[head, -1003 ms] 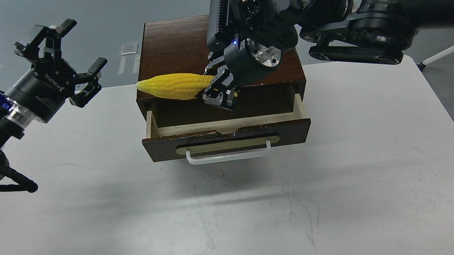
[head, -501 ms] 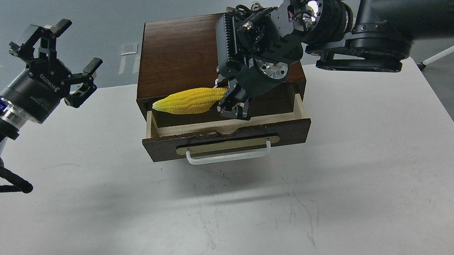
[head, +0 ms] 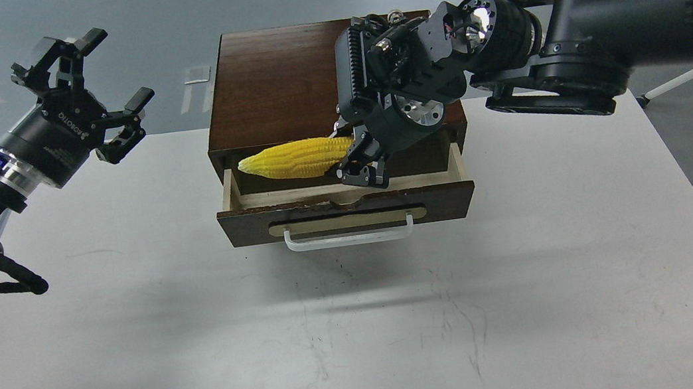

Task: Put corn in drawer with both arms
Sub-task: 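Lower the corn cob into the open drawer and open the right gripper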

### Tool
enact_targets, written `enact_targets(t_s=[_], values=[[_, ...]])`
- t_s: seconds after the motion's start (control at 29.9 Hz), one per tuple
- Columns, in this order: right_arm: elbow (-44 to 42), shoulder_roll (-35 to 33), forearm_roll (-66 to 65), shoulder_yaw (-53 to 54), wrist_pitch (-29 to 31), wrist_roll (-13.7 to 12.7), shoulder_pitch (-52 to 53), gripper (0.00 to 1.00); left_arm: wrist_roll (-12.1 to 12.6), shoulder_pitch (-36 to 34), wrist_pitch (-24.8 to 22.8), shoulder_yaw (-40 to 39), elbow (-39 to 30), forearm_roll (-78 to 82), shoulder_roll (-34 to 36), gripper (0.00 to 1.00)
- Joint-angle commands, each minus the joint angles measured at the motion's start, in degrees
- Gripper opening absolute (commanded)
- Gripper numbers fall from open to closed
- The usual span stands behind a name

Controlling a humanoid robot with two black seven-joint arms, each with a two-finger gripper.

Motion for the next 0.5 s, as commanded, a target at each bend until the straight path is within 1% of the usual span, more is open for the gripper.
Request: enact_targets(t_s=[0.0, 0.03, 0.13, 0.47], values=[[0.14, -0.01, 0.15, 0.08, -0.03, 0.00, -0.02, 0.60, 0.00, 0.00, 0.00, -0.08, 0.00, 0.00, 0.00, 0.98], [0.14, -0.01, 0.15, 0.08, -0.03, 0.00, -0.02, 0.63, 0.00, 0.00, 0.00, -0.08, 0.00, 0.00, 0.00, 0.98], [0.23, -0.01, 0.23, 0.08, -0.11, 0.00, -0.02, 0.67, 0.00, 0.00, 0.00, -0.08, 0.00, 0.00, 0.00, 0.98], [0.49, -0.10, 0.76, 0.70, -0.47, 0.00, 0.50, 0.70, 0.00, 0.00, 0.00, -0.17, 0.00, 0.00, 0.00, 0.98]])
